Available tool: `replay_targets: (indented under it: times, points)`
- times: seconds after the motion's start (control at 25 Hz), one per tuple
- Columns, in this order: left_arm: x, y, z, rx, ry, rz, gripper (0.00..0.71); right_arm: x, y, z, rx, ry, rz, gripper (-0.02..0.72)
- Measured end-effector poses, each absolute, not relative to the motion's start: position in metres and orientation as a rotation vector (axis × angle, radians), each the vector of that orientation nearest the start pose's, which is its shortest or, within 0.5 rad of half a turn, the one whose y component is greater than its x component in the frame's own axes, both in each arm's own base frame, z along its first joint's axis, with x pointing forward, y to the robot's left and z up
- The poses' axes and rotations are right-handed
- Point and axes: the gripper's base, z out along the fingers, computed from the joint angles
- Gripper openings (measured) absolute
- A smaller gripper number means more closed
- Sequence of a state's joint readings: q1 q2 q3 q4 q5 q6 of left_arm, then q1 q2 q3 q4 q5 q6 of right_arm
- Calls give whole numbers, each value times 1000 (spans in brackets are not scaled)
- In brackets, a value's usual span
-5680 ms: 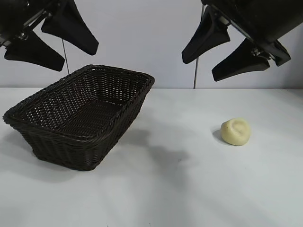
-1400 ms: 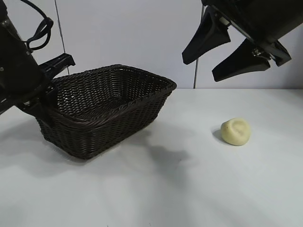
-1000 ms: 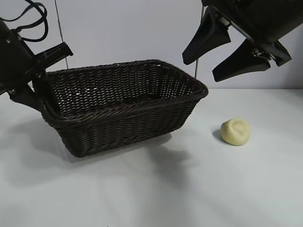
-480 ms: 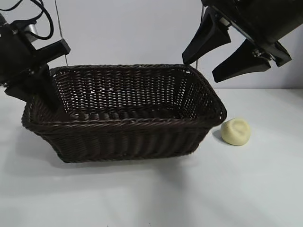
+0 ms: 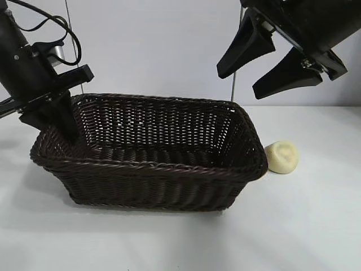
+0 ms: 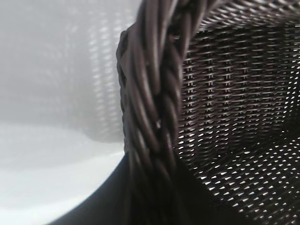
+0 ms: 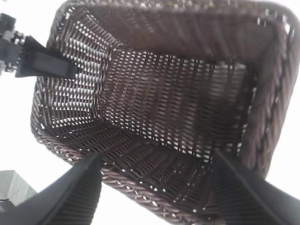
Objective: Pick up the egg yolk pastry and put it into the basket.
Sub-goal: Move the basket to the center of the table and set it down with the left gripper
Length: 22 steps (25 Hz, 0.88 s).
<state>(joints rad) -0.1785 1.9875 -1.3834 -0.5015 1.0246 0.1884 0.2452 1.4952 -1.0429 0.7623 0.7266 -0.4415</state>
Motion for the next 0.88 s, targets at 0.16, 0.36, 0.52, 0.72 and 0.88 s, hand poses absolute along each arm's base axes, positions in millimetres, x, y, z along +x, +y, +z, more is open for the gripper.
replay_targets:
  times: [0.16, 0.36, 0.52, 0.72, 0.88]
  points:
    - [376, -105, 174, 159, 3023, -655, 97, 288, 115, 273, -284, 2506, 770, 486]
    - [377, -105, 173, 155, 3016, -651, 97, 288, 115, 273, -284, 2506, 770, 486]
    - [377, -106, 173, 147, 3015, -665, 177, 288, 115, 273, -283, 2505, 770, 486]
    - [377, -107, 174, 147, 3010, -676, 473, 288, 115, 273, -283, 2505, 769, 486]
    - [375, -104, 183, 182, 2991, -639, 540, 288, 115, 273, -279, 2505, 769, 486]
